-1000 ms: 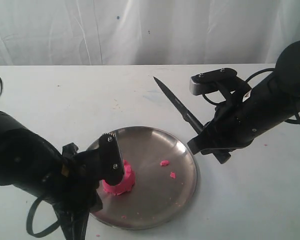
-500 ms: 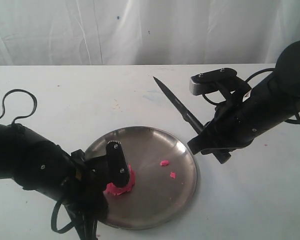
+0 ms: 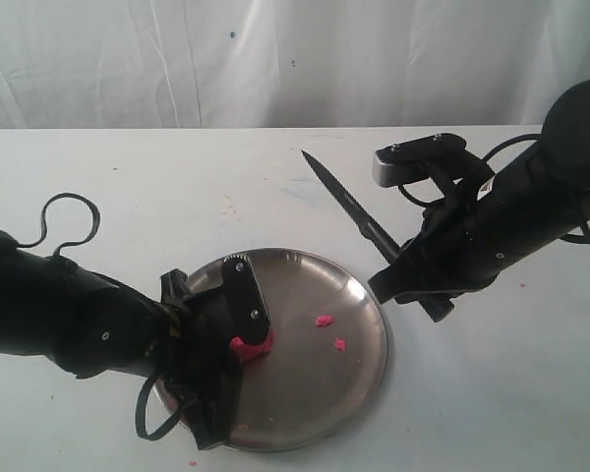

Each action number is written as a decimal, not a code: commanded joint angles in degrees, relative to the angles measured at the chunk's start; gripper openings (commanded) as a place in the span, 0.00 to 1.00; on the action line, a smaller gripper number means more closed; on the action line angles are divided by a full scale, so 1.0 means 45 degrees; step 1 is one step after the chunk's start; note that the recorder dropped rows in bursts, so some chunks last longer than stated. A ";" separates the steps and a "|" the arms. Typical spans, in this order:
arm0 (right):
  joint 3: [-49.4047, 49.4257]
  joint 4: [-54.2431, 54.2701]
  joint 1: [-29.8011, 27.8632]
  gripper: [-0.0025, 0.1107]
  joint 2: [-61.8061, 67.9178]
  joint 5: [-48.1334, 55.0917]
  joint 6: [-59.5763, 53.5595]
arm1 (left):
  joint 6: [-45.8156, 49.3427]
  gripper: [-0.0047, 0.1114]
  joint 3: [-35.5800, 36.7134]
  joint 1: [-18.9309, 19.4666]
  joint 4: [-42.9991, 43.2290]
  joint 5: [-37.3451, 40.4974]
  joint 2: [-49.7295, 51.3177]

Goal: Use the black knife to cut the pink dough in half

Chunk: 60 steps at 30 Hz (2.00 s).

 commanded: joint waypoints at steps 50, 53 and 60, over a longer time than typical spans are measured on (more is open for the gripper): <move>-0.0694 0.1170 0.2460 0.02 0.2167 0.1056 -0.3502 | -0.3484 0.04 0.0087 0.2653 -0.4415 0.0094 -0.3237; -0.0694 0.1170 0.2460 0.02 0.2367 0.1081 -0.4025 | -0.4706 0.04 0.0087 0.2653 -0.4415 -0.0229 -0.3017; -0.0907 0.1234 0.2555 0.02 0.3153 0.1187 -0.4451 | -0.5390 0.04 0.0087 0.2653 -0.4415 -0.0554 -0.2933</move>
